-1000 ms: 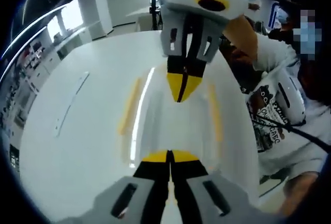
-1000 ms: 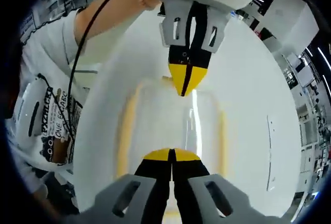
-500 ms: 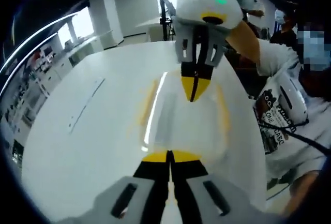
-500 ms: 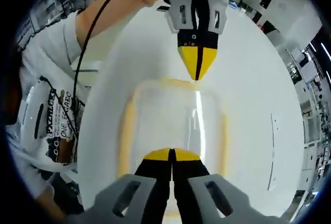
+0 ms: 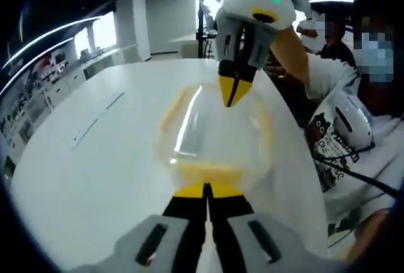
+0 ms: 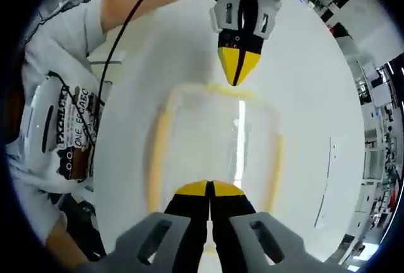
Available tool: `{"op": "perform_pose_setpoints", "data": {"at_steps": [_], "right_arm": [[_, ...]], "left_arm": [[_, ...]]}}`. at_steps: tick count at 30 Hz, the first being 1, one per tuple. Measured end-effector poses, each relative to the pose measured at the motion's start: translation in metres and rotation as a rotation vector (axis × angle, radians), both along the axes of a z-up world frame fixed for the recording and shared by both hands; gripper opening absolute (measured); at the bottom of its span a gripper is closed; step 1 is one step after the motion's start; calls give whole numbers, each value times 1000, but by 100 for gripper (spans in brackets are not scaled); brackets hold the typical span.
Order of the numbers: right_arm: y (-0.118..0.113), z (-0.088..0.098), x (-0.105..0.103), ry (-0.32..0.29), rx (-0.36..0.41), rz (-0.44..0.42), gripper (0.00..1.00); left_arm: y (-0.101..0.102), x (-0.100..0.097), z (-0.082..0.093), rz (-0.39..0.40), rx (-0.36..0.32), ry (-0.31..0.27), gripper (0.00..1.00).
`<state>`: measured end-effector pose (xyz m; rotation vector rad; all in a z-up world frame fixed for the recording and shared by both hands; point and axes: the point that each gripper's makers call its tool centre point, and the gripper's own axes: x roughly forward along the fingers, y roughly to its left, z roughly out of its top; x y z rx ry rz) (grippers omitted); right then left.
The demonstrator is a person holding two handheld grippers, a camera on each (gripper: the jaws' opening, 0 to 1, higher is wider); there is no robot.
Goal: Snap each plastic latch of the storage box into its locked position after aligning the lid with the box until every specified latch is closed and the lid sits flush.
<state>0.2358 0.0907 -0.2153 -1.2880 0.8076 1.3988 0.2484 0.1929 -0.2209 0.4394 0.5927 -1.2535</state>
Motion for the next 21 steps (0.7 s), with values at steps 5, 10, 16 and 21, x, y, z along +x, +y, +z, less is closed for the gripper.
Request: {"op": "perform_pose_setpoints", "data": {"at_steps": [5, 10, 16, 21], "right_arm": [[-4, 1, -3, -25, -31, 22, 0], [-4, 2, -3, -10, -49, 45, 0], [-5, 3, -2, -12, -120, 51, 0], [-6, 5, -1, -24, -179, 42, 0]], "left_arm": [[0, 0, -7, -16, -38, -10, 0], [-1, 4, 0, -21, -122, -71, 0], [-2, 6, 11, -20, -202, -97, 0], [-5, 5, 14, -13, -249, -89, 0]]}}
